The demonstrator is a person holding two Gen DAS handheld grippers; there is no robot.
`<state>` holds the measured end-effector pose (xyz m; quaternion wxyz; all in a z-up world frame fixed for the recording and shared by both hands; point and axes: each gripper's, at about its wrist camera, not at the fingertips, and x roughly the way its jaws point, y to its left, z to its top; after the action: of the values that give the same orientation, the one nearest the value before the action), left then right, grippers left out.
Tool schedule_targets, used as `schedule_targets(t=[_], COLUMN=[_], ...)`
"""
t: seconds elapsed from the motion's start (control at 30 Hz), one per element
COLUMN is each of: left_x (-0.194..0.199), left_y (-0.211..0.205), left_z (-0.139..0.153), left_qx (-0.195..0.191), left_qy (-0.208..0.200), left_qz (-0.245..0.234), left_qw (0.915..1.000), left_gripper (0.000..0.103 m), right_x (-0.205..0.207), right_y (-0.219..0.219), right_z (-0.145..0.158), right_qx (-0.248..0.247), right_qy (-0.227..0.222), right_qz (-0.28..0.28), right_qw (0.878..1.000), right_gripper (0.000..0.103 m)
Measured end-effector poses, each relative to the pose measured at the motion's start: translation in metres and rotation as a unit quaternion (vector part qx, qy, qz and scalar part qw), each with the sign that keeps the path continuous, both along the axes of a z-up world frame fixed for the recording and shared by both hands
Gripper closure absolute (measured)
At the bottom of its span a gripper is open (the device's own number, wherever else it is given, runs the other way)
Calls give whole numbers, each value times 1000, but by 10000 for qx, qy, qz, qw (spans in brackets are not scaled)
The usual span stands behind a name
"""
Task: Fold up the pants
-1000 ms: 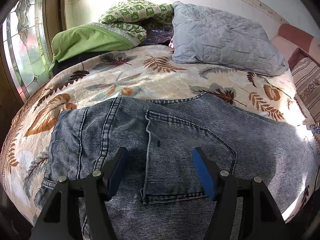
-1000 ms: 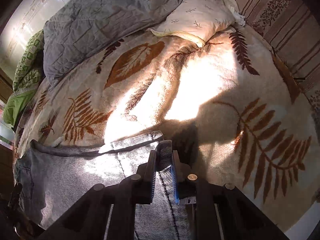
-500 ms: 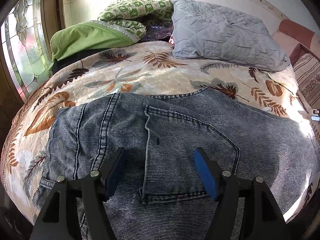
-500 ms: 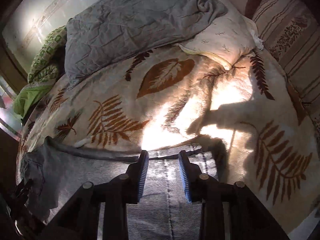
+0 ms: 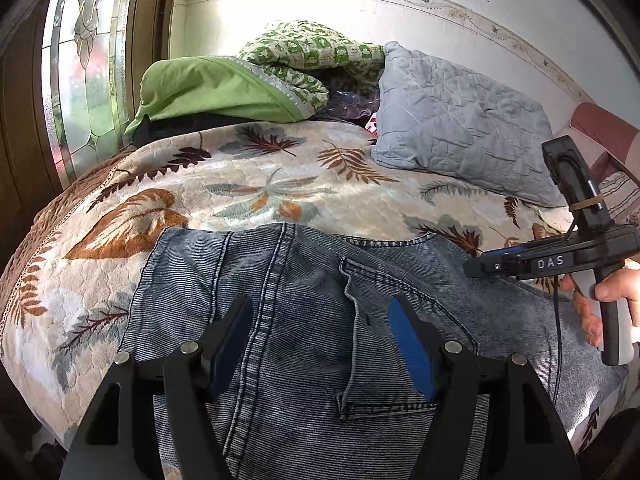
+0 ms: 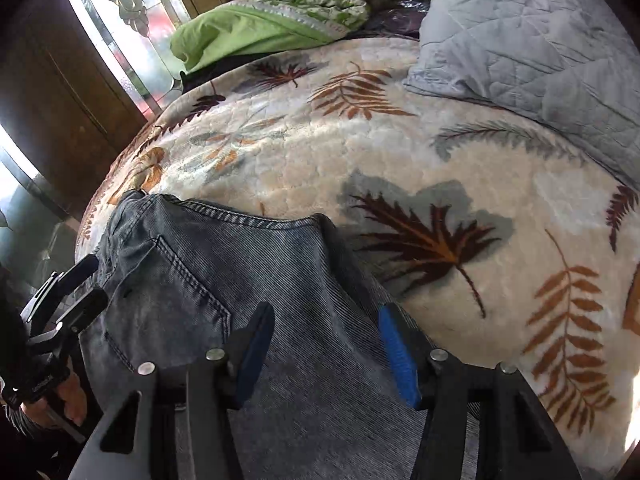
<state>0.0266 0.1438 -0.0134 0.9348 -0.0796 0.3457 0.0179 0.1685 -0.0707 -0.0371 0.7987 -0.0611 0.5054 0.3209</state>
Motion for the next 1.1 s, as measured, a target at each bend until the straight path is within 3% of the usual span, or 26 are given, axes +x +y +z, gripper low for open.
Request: schedule_targets(t=[0.1,0.2,0.4,0.5,0.57,0.63,0.77,0.87,1.0,1.1], left_x=[2,4,8,11,16,19,17,16,15,12], left_y=[3,1,-13,-21,-26,-32,-43,-42,-42,-40], left_z=[-2,-5,-9,-13,-23,-32,-36,-35,-33,-28], left_qx=[-118,-161,-71,49,199,437,847,801,753,652], left_qy=[43,104,211,320,608,824,830,819,814,738], left_qz=[-49,-119,-368,-486,-527,-562,-647,-615,-557,-498], left_qw=[9999,9997,9991,9983,9966,9941,9908,9915,9923,9939], left_gripper=[32,32,32,32,31,29,26,26,26,26], right_x=[12,13,14,21,23,24,15,-13,-73,-118], right_y=[19,23,32,36,35,28,12,-21,-97,-160], right_z=[-16,-18,-1,-7,-19,-21,-6,18,27,10], right_qx=[-277,-365,-859,-1029,-1045,-823,-544,-53,799,1184], right_qy=[144,26,-564,-612,-543,-584,-625,-630,-234,259], right_qz=[126,139,139,85,36,-222,-650,-1122,-1925,-2688], right_qw=[9994,9992,9946,9928,9930,9946,9944,9917,9778,9556], right_gripper=[65,100,101,102,101,101,96,96,96,96])
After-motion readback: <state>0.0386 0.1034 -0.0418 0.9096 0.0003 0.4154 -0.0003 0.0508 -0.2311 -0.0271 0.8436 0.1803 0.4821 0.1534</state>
